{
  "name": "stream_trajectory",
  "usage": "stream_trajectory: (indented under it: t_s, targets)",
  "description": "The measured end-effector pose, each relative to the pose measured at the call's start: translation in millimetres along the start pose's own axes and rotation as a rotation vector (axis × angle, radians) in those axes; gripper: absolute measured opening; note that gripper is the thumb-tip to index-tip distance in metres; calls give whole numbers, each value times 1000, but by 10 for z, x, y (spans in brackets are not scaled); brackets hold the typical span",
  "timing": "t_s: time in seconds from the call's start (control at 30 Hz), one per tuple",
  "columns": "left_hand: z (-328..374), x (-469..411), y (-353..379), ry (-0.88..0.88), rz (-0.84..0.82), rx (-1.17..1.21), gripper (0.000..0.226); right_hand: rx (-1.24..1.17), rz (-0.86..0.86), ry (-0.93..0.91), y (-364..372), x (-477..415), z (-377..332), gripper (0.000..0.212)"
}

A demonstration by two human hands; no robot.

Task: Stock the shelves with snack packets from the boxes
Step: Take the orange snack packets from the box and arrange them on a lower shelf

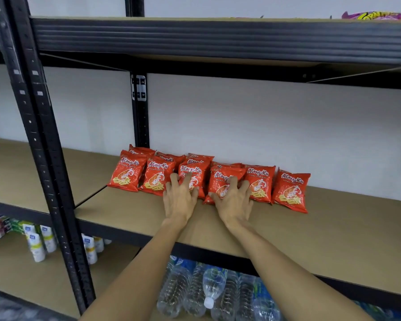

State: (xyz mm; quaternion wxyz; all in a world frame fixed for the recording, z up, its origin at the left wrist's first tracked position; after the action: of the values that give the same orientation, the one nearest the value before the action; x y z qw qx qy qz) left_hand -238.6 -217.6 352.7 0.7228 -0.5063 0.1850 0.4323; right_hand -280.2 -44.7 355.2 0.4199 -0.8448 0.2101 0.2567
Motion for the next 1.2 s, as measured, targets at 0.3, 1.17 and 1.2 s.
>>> stream_trajectory:
  t_s: [0.3, 1.17, 1.2]
  targets:
    - [9, -2, 12, 23, 31, -13, 50, 30, -38, 8, -17, -54, 4, 72]
    - [1416, 445, -490, 487, 72, -24, 32, -24, -79, -5, -1421, -45, 1042, 64]
    - [1536, 496, -521, 506, 70, -10, 30, -25, -66, 0, -1521, -27, 1121, 63]
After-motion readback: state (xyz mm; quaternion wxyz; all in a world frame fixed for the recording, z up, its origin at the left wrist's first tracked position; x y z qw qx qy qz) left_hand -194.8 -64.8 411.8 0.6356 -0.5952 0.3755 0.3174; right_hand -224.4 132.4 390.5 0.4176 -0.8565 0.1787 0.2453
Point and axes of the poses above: each hand's wrist, its own x-axis away from the middle knuckle, its own y-axis out of the palm, z = x × y, the point moved 7 cm from there along -x, towards the middle knuckle, and after that the axes turned 12 degrees about z, right-handed, at the moved point
